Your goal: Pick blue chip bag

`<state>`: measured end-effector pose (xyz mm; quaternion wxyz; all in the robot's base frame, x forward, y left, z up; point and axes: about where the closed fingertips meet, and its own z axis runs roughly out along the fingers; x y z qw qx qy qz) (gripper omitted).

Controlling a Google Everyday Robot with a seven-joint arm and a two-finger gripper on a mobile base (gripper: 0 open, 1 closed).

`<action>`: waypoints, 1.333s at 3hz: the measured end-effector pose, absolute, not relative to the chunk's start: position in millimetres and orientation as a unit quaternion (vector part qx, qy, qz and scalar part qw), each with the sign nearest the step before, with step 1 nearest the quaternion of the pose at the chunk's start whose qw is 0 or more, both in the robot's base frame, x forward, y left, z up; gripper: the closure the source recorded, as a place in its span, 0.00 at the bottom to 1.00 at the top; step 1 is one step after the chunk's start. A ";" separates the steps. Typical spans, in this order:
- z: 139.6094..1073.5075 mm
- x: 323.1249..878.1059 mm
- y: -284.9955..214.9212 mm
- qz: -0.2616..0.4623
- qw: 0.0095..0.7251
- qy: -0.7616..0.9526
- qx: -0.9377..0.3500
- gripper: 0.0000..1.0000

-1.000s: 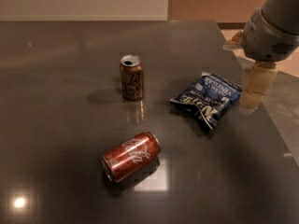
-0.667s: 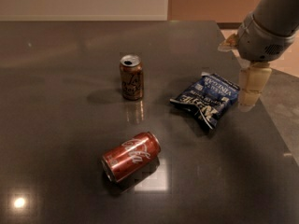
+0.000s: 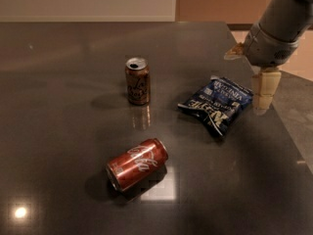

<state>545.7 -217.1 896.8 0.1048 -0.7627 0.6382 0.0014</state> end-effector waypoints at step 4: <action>848.8 578.8 -209.5 0.029 0.089 0.603 -0.793 0.00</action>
Offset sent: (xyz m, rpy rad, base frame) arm 0.0210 0.0031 -0.0436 0.0187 0.0714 0.1075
